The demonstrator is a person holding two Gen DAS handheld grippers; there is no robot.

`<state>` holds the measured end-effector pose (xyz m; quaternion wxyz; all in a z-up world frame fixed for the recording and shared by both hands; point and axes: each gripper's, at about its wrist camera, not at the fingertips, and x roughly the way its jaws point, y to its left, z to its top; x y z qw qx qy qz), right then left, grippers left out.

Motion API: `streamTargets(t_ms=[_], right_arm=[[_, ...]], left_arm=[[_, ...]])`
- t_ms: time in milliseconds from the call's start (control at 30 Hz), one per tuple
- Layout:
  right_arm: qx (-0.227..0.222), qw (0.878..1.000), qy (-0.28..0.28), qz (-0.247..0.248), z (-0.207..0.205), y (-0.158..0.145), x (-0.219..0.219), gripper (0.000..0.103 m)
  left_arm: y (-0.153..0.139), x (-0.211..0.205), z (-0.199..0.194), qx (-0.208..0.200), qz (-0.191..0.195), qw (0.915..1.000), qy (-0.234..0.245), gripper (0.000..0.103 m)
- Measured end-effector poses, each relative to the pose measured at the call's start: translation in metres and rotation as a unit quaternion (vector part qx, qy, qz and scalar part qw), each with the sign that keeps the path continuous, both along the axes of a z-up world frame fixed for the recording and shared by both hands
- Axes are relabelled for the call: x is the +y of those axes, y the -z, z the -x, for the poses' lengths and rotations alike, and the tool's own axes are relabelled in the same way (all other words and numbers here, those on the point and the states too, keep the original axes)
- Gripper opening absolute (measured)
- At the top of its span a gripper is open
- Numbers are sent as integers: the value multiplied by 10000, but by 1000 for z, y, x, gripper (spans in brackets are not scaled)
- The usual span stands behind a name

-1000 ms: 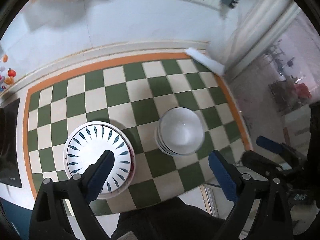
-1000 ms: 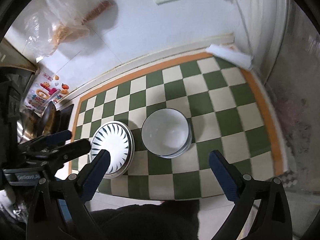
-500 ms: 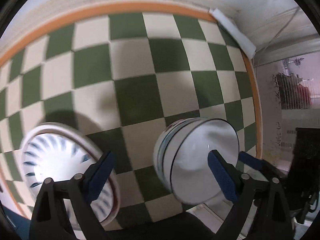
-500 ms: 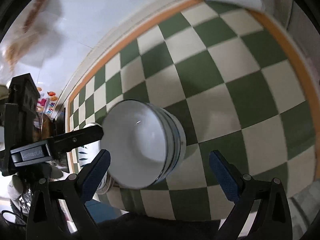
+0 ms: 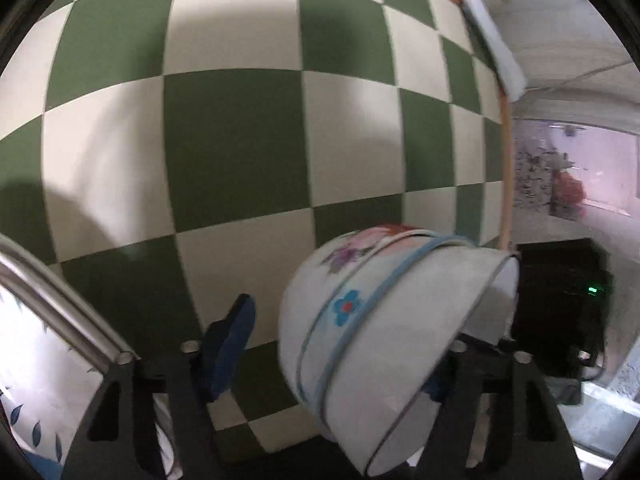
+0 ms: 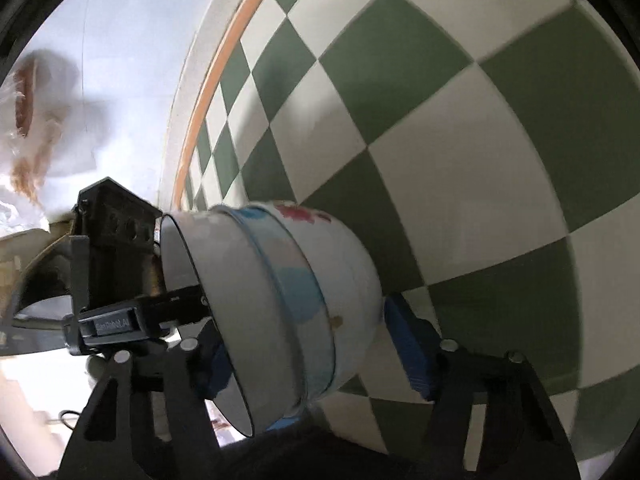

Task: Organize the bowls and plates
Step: 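Lift the bowl stack with both tools and lower it onto the blue-striped plate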

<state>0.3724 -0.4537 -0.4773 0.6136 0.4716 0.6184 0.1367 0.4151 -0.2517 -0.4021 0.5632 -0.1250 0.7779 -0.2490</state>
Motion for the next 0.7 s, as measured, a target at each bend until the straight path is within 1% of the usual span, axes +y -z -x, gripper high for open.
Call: streamTargets(t_ms=[33,67,133,167,200,300,533,700], right_arm=[[-23,10000,-13,-26,0,1,-2,66],[-34,10000,-41,23,0,1,-4,61],[-133,9997,-129,126,0,-2,-4,58],[-176,9993,-214,239,-1,-4,-4,55],[-218,9989,-285,314,1,-6,-2,54],[-222,9986,-345,337,-1,-8,-4,54],[-449,9976,-379,370,3,-17,-9,54],[-549,9966,-471,393,5,-36,-11,54]], left_arm=[[-1,1,1,11,107,9999,-63,56],[-2,2,1,-19,125,9999,-79,56],[-3,2,3,-110,132,9998,-91,55],[-5,1,5,-163,109,9998,-76,55],[-8,0,7,-248,72,9997,-43,55],[-14,-1,7,-369,-55,9993,-26,55],[-24,3,7,-536,-108,9985,-97,55],[-35,6,5,-613,-95,9979,-198,55]])
